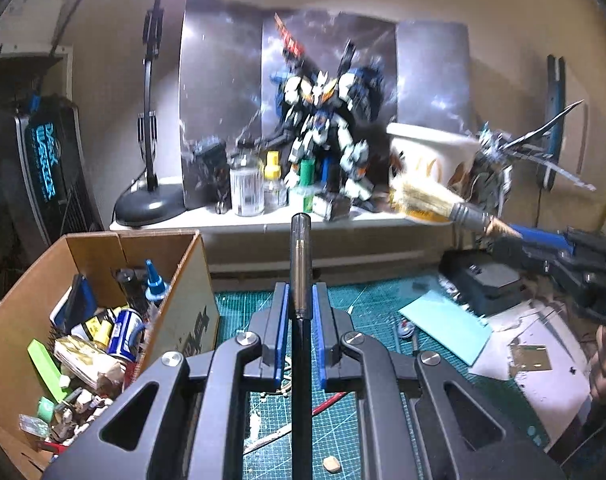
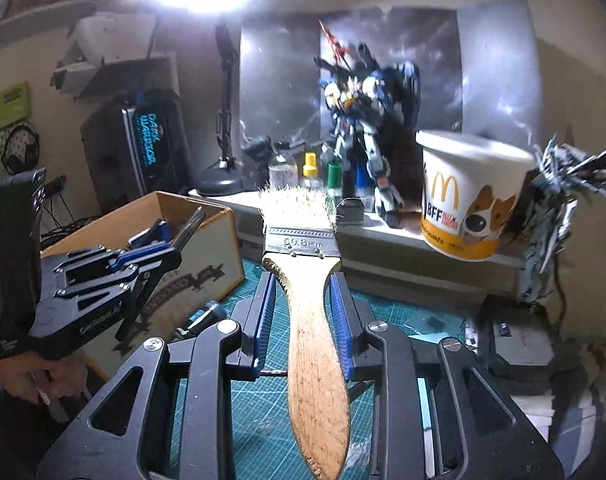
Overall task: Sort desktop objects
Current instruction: 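Carry the black pen and paintbrush in both tools toward the cardboard box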
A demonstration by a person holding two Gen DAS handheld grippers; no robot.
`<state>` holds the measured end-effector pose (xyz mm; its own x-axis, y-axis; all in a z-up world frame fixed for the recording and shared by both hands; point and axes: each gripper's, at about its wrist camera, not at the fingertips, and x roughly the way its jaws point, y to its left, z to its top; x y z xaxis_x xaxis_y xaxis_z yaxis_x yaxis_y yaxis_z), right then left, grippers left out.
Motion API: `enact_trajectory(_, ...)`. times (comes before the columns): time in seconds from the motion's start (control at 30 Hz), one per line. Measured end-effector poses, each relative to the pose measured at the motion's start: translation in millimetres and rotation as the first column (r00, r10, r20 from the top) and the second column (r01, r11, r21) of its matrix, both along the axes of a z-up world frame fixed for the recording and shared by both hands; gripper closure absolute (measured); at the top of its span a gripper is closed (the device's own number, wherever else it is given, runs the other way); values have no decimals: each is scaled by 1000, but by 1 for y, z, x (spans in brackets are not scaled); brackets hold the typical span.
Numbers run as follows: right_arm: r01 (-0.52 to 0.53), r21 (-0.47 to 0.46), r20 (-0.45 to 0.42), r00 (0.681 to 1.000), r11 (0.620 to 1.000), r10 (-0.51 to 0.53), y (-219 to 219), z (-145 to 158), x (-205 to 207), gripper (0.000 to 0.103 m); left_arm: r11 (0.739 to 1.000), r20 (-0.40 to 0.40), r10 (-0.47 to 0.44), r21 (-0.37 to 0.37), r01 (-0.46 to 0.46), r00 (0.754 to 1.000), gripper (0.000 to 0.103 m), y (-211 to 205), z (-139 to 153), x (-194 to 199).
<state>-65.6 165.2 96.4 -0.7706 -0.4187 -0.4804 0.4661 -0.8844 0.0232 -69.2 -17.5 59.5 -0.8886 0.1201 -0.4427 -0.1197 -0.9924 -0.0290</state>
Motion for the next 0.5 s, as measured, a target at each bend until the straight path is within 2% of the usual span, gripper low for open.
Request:
enact_trajectory(0.2,14,-15,-40,999,1000,-14,0,12,40,77,1000,-55,-23,5,23,998,92,-1,20,26)
enact_trajectory(0.5,6,-35,-40,999,999,-7,1,14,67,77,999,-89,-46,-2,46,995,92,4,33,46)
